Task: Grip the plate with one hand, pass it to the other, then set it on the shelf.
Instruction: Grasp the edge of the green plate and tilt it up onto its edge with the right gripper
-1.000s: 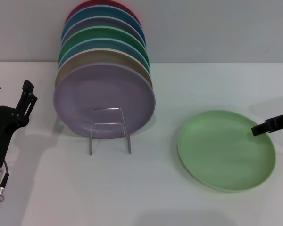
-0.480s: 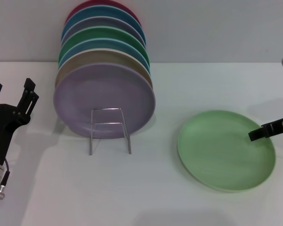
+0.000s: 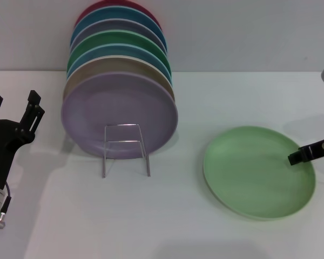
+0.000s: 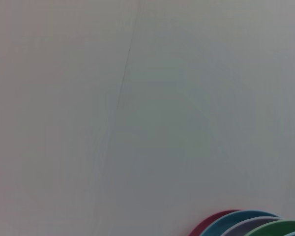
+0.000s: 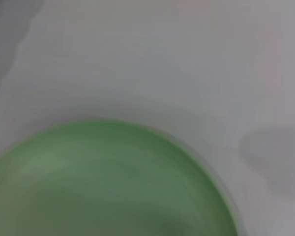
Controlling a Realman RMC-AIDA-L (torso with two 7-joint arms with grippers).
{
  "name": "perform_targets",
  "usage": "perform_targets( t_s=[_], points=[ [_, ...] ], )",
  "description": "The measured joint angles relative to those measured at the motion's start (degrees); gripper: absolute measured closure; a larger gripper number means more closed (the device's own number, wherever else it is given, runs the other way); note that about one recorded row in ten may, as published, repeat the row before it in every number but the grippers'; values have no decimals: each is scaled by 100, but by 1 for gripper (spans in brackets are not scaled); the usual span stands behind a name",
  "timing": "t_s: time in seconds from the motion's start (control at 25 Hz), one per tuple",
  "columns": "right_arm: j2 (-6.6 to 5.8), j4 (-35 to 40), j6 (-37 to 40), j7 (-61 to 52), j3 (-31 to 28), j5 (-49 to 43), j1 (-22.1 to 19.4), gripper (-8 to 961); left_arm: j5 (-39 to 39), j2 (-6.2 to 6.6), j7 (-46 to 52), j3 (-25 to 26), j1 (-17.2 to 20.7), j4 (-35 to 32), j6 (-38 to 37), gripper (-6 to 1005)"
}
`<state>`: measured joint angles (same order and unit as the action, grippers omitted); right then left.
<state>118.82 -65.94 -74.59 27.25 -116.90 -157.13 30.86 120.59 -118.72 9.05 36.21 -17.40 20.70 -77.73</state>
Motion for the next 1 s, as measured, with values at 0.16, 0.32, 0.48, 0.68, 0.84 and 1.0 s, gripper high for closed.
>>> perform_targets(
  t_s=[0.16, 0.32, 0.48, 0.68, 0.84, 1.0],
  points=[
    [0, 32, -3, 0, 0, 0, 10, 540, 0, 0, 0, 0, 0, -5, 0, 165],
    [0, 35, -20, 7, 0, 0, 13, 588, 0, -2, 0, 0, 0, -5, 0, 166],
    [0, 43, -26, 40, 5, -2, 15, 632, 0, -2, 0, 0, 0, -5, -3, 166],
    [0, 46, -30, 48, 9, -30, 16, 655, 0, -2, 0, 0, 5, -8, 3, 166],
    [0, 65, -14, 72, 9, -43, 9, 672, 0, -9, 0, 0, 0, -14, 5, 166],
    [0, 107, -4, 111, 8, -43, -1, 689, 0, -11, 0, 0, 0, -14, 5, 166]
  ],
)
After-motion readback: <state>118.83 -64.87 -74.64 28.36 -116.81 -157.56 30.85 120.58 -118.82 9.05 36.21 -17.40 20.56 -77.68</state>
